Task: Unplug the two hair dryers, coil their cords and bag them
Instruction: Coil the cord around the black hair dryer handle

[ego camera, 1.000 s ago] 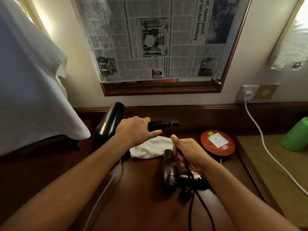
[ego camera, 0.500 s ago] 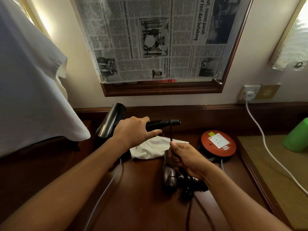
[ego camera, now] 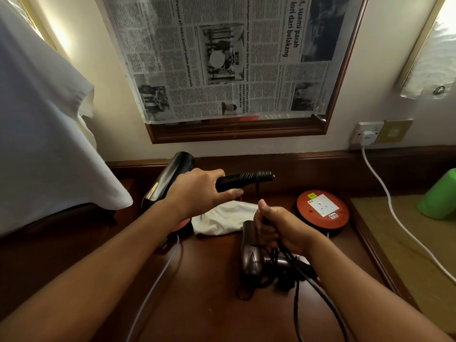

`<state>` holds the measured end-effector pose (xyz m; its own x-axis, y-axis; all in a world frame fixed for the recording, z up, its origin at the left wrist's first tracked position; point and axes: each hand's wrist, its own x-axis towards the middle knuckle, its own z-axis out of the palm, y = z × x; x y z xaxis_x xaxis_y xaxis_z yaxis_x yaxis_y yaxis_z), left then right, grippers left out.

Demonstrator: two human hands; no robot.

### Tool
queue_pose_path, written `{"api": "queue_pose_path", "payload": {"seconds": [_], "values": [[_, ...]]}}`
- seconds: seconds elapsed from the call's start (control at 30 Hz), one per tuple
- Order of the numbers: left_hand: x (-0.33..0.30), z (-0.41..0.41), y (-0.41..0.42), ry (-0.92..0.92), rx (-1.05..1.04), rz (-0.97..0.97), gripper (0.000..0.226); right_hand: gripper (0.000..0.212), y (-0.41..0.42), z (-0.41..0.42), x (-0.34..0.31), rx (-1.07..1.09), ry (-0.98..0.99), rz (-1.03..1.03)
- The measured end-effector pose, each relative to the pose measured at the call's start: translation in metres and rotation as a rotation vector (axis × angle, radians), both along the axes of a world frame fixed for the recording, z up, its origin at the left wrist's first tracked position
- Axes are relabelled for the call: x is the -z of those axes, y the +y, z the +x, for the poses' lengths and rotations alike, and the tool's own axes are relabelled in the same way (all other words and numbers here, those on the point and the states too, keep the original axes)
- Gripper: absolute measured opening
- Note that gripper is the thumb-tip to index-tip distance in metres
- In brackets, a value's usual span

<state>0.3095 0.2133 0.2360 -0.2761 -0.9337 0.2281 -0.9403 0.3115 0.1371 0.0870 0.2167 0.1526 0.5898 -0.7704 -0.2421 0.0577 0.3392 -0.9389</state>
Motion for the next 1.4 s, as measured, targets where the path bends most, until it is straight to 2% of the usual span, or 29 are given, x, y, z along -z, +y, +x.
{"api": "queue_pose_path", "payload": {"seconds": [0.1,0.37,0.57,0.87,1.1,1.4], "values": [[-0.006,0.000,0.004,0.004,0.029,0.027,0.055,0.041,-0.011,-0.007,-0.002,0.013,-0.074,0.000],[-0.007,0.000,0.013,-0.150,0.104,0.043,0.049,0.011,-0.044,-0.022,-0.028,0.097,0.083,-0.102],[-0.004,-0.004,0.017,-0.334,0.098,0.027,0.049,0.010,-0.052,-0.027,-0.069,0.075,0.307,-0.295],[-0.001,-0.013,0.017,-0.401,0.039,0.059,0.054,0.007,-0.035,-0.020,-0.103,0.072,0.641,-0.711],[0.007,-0.018,0.010,-0.359,-0.080,0.128,0.051,0.009,-0.021,-0.007,-0.091,0.147,0.737,-0.875],[0.021,-0.020,0.003,-0.339,-0.145,0.155,0.053,0.021,0.006,0.003,-0.052,0.261,0.772,-0.941]]}}
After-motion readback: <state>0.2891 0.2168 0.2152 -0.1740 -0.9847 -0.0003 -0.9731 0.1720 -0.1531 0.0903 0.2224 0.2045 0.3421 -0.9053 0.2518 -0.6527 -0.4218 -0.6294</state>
